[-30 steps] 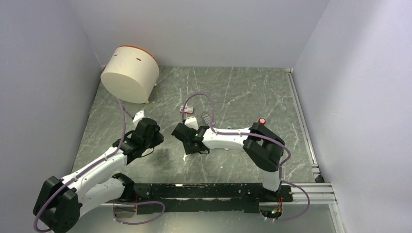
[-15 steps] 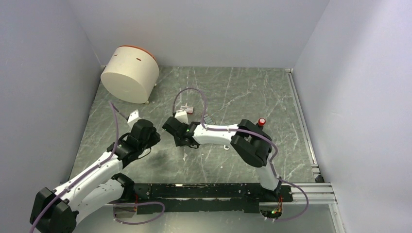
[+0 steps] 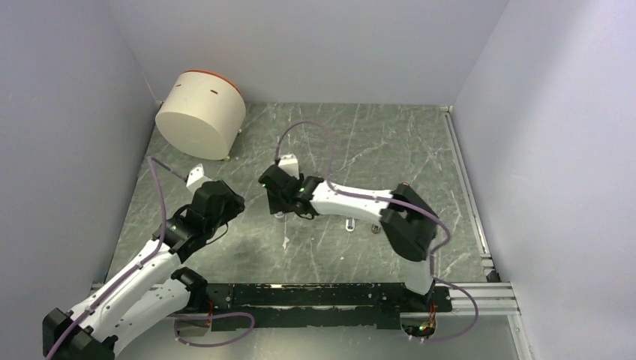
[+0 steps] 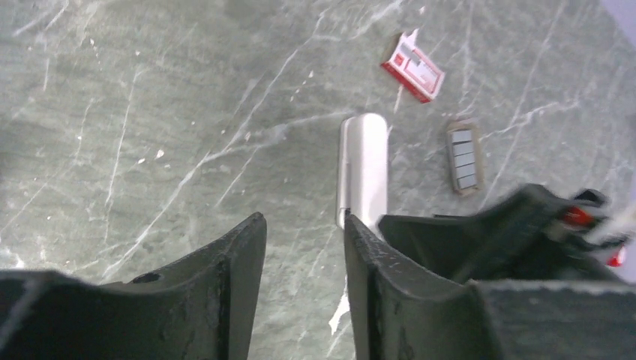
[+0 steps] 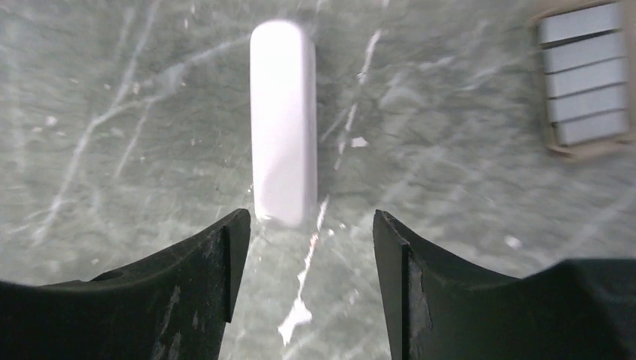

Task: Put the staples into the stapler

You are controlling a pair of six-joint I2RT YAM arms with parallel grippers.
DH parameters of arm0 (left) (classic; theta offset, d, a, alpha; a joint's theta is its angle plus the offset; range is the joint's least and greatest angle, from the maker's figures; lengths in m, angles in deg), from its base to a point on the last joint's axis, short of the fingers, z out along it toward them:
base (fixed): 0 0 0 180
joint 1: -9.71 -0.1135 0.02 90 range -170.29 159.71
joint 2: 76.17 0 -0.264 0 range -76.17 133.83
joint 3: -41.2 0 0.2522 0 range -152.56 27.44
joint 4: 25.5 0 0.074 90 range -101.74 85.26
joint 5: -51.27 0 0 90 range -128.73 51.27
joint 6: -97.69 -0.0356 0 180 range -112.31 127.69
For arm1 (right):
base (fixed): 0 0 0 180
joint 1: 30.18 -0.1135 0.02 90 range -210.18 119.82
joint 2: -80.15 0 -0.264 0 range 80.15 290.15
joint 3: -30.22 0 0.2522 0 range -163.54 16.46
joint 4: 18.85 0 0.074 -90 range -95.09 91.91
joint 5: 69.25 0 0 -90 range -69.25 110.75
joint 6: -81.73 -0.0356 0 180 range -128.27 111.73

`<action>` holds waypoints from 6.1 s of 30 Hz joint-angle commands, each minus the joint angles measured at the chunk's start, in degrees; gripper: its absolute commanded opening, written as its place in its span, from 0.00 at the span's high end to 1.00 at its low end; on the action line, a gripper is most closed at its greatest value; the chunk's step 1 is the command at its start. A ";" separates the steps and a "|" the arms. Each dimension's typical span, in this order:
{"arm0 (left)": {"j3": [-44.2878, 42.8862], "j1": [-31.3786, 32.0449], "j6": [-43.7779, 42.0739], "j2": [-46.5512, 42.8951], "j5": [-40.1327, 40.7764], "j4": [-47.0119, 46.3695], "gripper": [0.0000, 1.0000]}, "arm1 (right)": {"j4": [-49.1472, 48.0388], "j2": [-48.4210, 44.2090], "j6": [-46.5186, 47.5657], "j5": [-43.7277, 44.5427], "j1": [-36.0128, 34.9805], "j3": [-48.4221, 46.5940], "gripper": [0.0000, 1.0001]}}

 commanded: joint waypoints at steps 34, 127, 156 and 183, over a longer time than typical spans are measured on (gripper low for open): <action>-10.01 3.43 -18.82 18.93 -37.42 -20.24 0.31 | 7.33 -21.65 3.28 -1.15 25.17 21.71 0.51; -23.33 19.86 -4.74 71.80 -25.99 -33.59 0.95 | 6.89 -26.33 -2.59 -5.44 16.12 27.77 0.83; -20.23 19.86 -4.11 57.26 -15.54 -28.71 0.94 | 2.58 -18.59 -5.01 -2.45 14.55 31.81 0.81; -20.69 19.85 -7.65 49.27 -11.33 -23.48 0.85 | 4.38 -21.22 -4.95 -0.66 15.78 27.34 0.39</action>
